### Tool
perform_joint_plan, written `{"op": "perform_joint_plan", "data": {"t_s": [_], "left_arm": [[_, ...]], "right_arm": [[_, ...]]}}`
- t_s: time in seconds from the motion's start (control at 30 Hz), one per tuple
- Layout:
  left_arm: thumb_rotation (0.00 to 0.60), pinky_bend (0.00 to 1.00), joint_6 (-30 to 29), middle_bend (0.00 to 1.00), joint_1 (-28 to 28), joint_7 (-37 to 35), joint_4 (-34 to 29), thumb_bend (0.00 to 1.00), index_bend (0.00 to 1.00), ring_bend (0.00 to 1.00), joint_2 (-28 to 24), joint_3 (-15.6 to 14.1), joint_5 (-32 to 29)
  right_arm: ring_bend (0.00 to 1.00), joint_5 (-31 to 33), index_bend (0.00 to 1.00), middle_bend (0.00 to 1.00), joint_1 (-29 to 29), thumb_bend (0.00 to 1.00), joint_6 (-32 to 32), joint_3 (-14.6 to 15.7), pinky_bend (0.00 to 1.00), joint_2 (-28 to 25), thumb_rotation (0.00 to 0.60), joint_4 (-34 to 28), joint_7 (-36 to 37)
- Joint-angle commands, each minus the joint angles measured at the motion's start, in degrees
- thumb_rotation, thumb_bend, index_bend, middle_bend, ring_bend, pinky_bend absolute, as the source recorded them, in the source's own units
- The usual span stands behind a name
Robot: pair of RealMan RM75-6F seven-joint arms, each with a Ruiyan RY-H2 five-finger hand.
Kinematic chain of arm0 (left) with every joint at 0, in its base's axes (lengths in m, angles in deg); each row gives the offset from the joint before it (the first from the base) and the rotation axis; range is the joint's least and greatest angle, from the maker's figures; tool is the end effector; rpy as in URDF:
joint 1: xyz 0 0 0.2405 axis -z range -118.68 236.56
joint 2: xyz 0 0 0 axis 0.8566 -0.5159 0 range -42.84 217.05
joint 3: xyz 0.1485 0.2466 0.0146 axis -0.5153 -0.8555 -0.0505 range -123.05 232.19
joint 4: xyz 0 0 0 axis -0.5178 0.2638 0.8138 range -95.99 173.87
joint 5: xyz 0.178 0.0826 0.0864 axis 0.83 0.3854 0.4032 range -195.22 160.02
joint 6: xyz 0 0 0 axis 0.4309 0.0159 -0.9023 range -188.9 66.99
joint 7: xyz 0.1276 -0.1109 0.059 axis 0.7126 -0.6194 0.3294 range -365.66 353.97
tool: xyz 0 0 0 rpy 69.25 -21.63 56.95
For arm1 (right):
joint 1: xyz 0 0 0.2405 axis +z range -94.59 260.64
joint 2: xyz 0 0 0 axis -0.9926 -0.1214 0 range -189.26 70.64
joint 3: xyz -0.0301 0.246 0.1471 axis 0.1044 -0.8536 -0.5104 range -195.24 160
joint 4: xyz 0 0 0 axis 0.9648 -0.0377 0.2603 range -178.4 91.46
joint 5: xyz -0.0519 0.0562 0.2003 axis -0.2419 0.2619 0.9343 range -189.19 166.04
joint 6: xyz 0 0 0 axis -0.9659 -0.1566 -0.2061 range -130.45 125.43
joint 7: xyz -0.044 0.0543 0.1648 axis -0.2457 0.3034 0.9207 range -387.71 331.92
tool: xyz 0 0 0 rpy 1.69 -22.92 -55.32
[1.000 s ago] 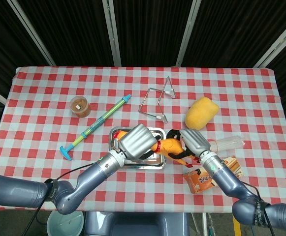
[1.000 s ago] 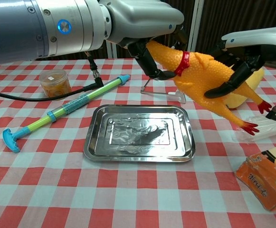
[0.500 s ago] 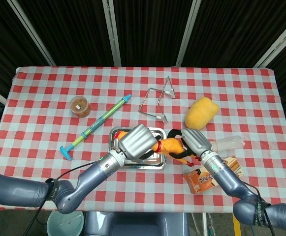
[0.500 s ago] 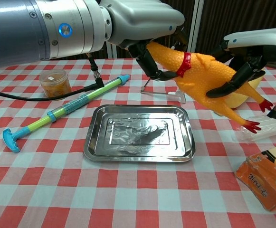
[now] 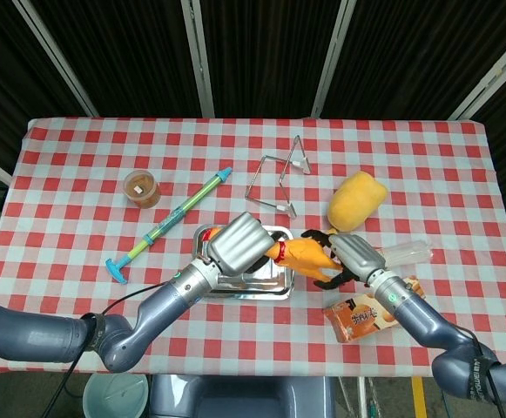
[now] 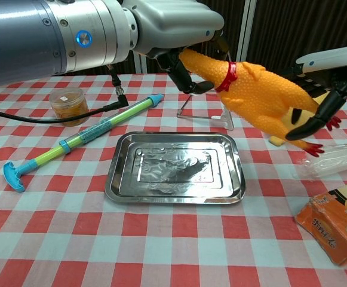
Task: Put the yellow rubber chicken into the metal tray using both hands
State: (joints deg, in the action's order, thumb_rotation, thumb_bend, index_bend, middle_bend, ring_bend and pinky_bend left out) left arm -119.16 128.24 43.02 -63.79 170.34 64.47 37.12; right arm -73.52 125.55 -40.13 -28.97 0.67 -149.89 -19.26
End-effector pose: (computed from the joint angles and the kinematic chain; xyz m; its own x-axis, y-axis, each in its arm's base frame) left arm 0.0463 0.3793 -0.0158 0.6892 -0.1326 0.7124 0.4186 -0.7297 -0.5407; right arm -0.1615 -0.3716 0.0730 0.1407 -0.5795 0.8027 -0.9752 -0.2212 0.0112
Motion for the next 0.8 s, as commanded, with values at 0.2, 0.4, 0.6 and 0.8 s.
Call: {"op": "perform_joint_plan", "data": {"t_s": [0.2,0.4,0.6,0.8], "left_arm": [[0.6,0.78,-0.12,0.75,0.2,-0.96,2.65,0.64,0.66,0.65,1.66,0.26,1.44],[0.6,0.78,0.29,0.75,0.52,-0.92,4.63,0.64,0.66,0.65,3.38,-0.06,2.3],[0.6,0.78,0.47,0.75,0.77,-0.77,5.59,0.64,0.66,0.65,4.55,0.11,2.28],[0.6,0.78,0.53,0.75,0.64,-1.28,5.46,0.64,0.66,0.65,4.64,0.34,2.44]], "right_arm": [[0.02,-2.85,0.0,0.1,0.5,0.13,3.77,0.43,0.19,-2.48,0.6,0.81,3.2],[0.02,-3.22,0.0,0.1,0.46,0.13,3.59,-0.12,0.19,-2.64,0.6,0.78,4.92],[0.06,-3.29,0.01,0.11,0.63,0.13,2.99,-0.59,0.21,-1.97,0.6,1.01,5.7],[0.22,-2.84,0.2,0.24,0.88,0.13,2.39,-0.66,0.33,-1.33,0.6,1.52,5.52]]}}
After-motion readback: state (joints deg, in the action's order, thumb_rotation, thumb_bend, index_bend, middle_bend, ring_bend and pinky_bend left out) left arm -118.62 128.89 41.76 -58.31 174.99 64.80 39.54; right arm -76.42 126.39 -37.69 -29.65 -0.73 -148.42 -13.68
